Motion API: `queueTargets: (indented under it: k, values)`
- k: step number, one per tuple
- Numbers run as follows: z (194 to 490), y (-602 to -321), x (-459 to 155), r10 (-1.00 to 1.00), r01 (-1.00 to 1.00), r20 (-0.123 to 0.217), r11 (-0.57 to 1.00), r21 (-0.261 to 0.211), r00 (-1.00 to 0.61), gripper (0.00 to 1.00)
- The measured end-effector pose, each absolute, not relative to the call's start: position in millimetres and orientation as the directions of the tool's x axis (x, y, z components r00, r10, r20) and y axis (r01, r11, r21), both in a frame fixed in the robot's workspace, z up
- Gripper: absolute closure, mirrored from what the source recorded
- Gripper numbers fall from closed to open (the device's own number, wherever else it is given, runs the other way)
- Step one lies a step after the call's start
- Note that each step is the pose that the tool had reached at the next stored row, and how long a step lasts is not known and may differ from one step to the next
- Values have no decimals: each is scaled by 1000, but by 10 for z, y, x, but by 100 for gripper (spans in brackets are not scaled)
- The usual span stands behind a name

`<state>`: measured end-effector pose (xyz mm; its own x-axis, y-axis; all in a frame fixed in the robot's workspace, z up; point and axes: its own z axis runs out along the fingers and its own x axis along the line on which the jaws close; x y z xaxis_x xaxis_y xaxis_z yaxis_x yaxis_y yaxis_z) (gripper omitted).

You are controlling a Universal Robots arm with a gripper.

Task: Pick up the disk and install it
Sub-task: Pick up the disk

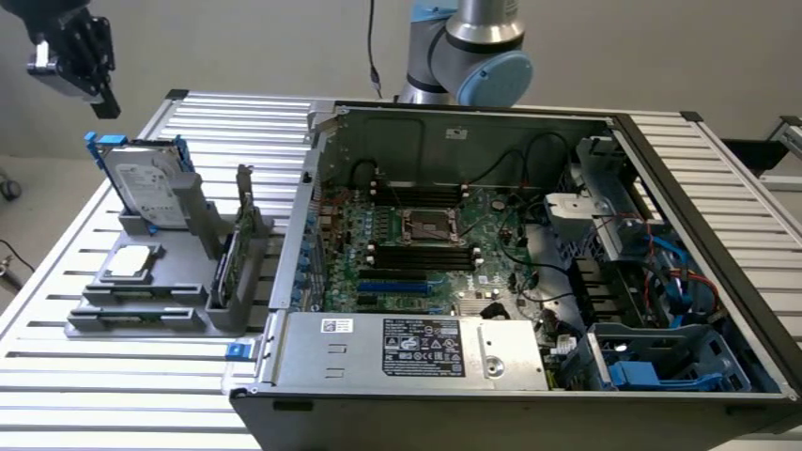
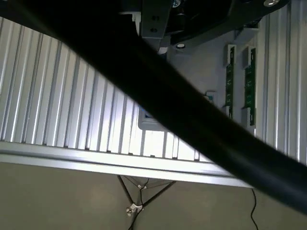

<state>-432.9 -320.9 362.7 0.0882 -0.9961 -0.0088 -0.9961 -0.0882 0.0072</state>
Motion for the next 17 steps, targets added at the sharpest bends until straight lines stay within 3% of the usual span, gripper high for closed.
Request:
queueTargets:
  k: [1, 2, 5, 8, 9, 17]
  values:
    - [3628, -3203, -4330, -996, -996, -8, -88, 7, 88, 76]
    - [3628, -3202, -4330, -996, -996, -7, -88, 7, 88, 76]
    - [3613, -3201, -4341, -996, -996, -4, -88, 8, 88, 58]
    - [3576, -3201, -4363, -996, -996, -1, -89, 8, 89, 52]
    - [3560, -3201, -4373, -996, -996, -1, -89, 8, 89, 46]
    - [3416, -3201, -4431, -996, -996, -1, -92, 9, 92, 46]
